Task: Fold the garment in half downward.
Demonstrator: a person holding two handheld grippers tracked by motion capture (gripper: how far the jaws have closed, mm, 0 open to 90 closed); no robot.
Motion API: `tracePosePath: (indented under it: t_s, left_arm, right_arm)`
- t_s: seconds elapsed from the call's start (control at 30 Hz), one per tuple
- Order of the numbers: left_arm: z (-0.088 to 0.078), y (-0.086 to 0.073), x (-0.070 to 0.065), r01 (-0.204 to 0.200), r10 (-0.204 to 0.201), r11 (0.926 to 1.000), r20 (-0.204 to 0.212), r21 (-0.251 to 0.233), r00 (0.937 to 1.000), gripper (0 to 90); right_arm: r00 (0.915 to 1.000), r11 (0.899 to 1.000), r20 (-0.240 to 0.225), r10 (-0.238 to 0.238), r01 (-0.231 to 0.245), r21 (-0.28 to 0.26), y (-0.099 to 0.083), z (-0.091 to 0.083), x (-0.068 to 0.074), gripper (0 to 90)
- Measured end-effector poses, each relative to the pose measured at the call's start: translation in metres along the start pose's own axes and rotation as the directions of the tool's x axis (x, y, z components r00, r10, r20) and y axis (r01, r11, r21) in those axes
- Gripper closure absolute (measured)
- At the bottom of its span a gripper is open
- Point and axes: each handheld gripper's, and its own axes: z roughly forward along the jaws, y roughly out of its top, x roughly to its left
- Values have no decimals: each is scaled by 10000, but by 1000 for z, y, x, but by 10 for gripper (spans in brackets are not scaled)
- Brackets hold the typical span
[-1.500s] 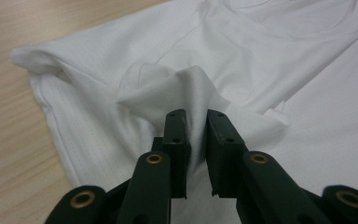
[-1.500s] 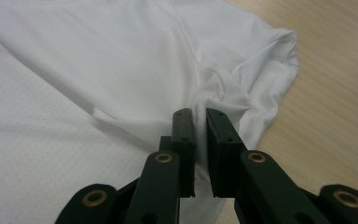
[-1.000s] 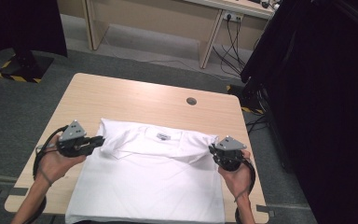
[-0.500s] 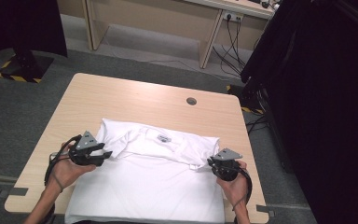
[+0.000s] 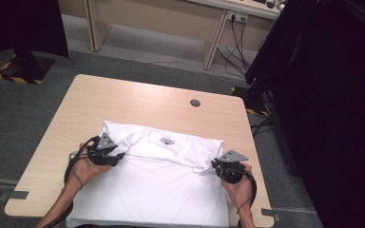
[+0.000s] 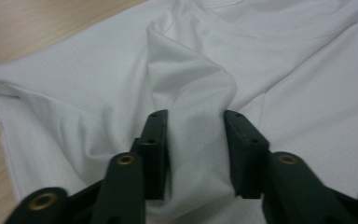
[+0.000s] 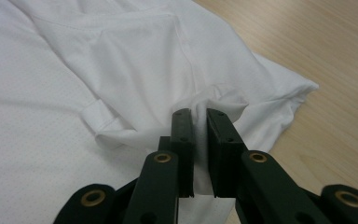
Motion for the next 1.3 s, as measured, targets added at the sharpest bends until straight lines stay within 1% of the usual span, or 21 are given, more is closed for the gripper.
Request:
tracePosePath:
  t_s: [0.1,0.13,0.27,0.33,0.4,0.47,0.53,0.6,0.63,0.7,0.77,0.8,0.87,0.93,1.0,1.03,1.07,1.1,1.13,1.17,1.3]
  left_arm:
    - [-1,-2,2,-28,28,10000,-29,-79,10000,781]
    - [-2,-1,3,-23,23,10000,-33,-85,10000,807]
    - [-8,0,6,232,-229,9990,68,-383,9997,834]
    - [-16,4,9,296,-289,9975,126,-646,9995,838]
    - [-28,10,13,509,-484,9929,252,-1075,9985,841]
    - [-45,17,17,660,-607,9852,379,-1580,9974,842]
    - [-65,25,19,731,-635,9747,520,-2114,9966,842]
    - [-83,28,17,667,-517,9680,678,-2419,9964,842]
    - [-91,26,14,576,-408,9677,728,-2455,9965,842]
    - [-104,16,8,510,-303,9691,890,-2412,9956,841]
    - [-109,-3,0,697,-443,9721,1162,-2240,9922,840]
    - [-109,-15,-4,712,-468,9766,1228,-2029,9913,838]
    - [-104,-38,-13,819,-605,9852,1415,-1505,9881,837]
    - [-95,-59,-18,1071,-908,9892,1549,-1004,9838,835]
    - [-88,-73,-19,1065,-983,9928,1355,-540,9859,831]
    - [-86,-76,-18,1070,-1029,9940,1388,-226,9850,826]
    - [-87,-74,-18,1080,-1033,9938,1328,-281,9857,820]
    - [-88,-72,-18,851,-833,9963,1144,-108,9899,820]
    - [-87,-71,-19,722,-722,9974,1110,34,9912,814]
    - [-85,-71,-19,687,-687,9976,1057,41,9920,810]
    - [-83,-70,-19,686,-685,9976,1048,24,9921,808]
  right_arm:
    - [10000,10000,4,13,-13,-31,1,1,0,818]
    - [10000,10000,2,1,-1,-30,1,1,0,818]
    - [10000,10000,11,21,-21,-70,3,2,-1,819]
    - [10000,9999,25,54,-54,-126,5,0,-2,820]
    - [10000,9997,59,56,-55,-221,8,-3,-2,821]
    - [9999,9992,107,53,-49,-399,13,-8,-4,822]
    - [9997,9979,245,88,-72,-640,18,-19,-4,824]
    - [9995,9954,311,10,20,-959,24,-33,-1,825]
    - [9993,9942,370,-76,115,-1073,26,-41,1,825]
    - [9993,9922,351,-160,202,-1227,25,-53,6,825]
    - [9996,9922,212,-161,186,-1236,17,-61,11,826]
    - [9998,9929,146,-137,154,-1181,11,-62,13,825]
    - [10000,9960,-10,-78,77,-888,-3,-61,19,825]
    - [9999,9988,-164,-4,-4,-488,-19,-56,25,825]
    - [9995,10000,-326,48,-49,-30,-34,-49,29,825]
    - [9992,9998,-380,97,-90,182,-41,-46,30,825]
    - [9987,9992,-492,124,-105,397,-46,-43,31,825]
    - [9980,9979,-614,156,-116,644,-51,-39,32,824]
    - [9976,9966,-683,145,-89,816,-54,-36,33,825]
    - [9974,9970,-688,235,-183,754,-55,-36,32,824]
    - [9984,9967,-552,147,-103,801,-53,-33,31,824]
